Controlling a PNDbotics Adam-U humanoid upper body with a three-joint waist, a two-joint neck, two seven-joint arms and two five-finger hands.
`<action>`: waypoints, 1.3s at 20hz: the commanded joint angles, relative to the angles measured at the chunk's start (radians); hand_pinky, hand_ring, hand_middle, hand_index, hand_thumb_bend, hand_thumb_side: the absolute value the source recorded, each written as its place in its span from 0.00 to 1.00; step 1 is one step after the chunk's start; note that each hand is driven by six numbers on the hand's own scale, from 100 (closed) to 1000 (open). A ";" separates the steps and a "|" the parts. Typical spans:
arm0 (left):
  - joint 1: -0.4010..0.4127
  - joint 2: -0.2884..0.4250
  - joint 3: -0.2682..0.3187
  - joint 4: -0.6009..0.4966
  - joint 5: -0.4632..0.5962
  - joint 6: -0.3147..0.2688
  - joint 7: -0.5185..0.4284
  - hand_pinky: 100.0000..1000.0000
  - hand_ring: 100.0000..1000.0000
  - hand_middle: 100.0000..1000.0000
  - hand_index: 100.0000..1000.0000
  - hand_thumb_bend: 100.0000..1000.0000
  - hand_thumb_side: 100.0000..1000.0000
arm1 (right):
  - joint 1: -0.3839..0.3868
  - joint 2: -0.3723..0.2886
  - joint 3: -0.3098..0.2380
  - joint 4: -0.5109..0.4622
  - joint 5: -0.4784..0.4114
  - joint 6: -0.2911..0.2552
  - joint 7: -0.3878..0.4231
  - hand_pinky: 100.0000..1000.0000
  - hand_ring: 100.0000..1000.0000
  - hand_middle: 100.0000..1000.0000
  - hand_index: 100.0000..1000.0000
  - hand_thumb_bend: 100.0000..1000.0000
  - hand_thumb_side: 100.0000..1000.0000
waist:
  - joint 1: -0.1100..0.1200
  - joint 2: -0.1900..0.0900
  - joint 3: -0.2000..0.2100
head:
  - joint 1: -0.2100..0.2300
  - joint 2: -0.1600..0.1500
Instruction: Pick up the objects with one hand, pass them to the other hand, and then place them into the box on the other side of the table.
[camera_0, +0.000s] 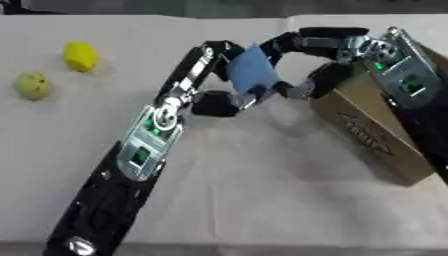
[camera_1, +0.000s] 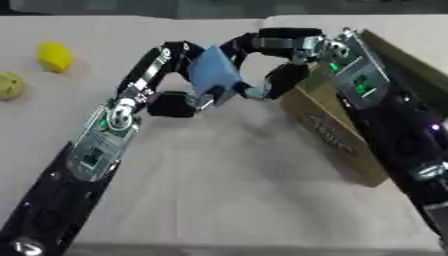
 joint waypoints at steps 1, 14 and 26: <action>-0.029 -0.028 -0.020 -0.021 0.006 -0.010 -0.009 0.55 0.48 0.40 0.49 0.00 0.03 | -0.021 -0.001 -0.002 -0.015 0.009 0.013 -0.019 0.96 0.68 0.31 0.42 0.00 0.10 | -0.012 -0.026 -0.002 | -0.004 0.005; -0.025 -0.024 -0.014 -0.018 -0.017 -0.014 -0.011 0.66 0.61 0.55 0.67 0.20 0.22 | -0.021 -0.006 -0.007 -0.017 0.018 0.034 -0.051 0.94 0.66 0.28 0.38 0.00 0.05 | -0.011 -0.027 -0.001 | -0.009 0.005; -0.019 -0.019 -0.008 -0.014 -0.043 -0.015 0.003 0.74 0.71 0.67 0.78 0.50 0.45 | -0.018 -0.014 -0.016 -0.018 0.024 0.044 -0.064 0.93 0.65 0.26 0.36 0.00 0.02 | -0.010 -0.028 -0.002 | -0.014 0.005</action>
